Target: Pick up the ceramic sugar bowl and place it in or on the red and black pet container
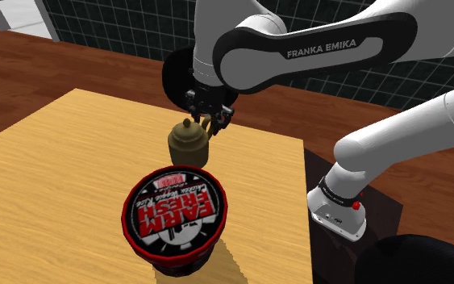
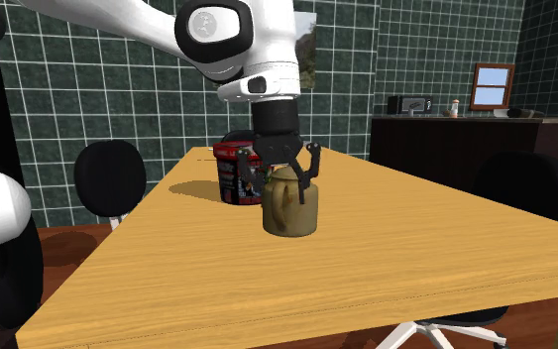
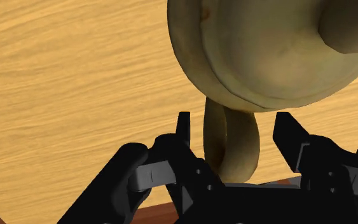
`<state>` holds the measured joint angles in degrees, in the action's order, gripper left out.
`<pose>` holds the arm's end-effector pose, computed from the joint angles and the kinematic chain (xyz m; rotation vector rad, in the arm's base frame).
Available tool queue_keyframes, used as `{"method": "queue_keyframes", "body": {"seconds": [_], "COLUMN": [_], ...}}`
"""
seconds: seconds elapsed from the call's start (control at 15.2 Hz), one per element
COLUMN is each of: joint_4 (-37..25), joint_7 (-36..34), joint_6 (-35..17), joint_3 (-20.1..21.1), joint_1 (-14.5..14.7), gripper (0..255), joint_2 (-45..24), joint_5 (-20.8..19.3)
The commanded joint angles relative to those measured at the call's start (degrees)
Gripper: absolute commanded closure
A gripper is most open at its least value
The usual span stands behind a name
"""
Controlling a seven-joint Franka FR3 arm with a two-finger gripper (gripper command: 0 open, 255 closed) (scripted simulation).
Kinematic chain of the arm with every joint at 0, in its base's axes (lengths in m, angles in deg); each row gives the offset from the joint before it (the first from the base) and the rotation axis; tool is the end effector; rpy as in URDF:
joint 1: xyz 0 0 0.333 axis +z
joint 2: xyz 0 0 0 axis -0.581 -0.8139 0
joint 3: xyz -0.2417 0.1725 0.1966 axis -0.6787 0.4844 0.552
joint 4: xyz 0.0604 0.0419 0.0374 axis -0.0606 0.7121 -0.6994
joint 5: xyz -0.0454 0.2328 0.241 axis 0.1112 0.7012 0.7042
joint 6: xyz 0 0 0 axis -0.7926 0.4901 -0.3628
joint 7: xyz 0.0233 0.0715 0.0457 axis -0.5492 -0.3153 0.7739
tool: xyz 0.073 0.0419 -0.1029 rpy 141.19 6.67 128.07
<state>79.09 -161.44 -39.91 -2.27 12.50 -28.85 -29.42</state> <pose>0.3109 0.2836 0.5055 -2.4668 1.8755 -0.1496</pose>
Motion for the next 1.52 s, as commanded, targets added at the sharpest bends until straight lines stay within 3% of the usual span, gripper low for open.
{"method": "queue_keyframes", "body": {"seconds": [0.0,0.53,1.45], "joint_4": [0.0,0.0,-9.3], "joint_7": [0.0,0.0,0.2], "joint_6": [0.0,0.0,10.7], "joint_3": [0.0,0.0,-4.0], "joint_1": [0.0,0.0,0.1], "gripper": [255,255,255], "joint_2": [0.0,0.0,1.2], "joint_5": [0.0,0.0,-1.3]}}
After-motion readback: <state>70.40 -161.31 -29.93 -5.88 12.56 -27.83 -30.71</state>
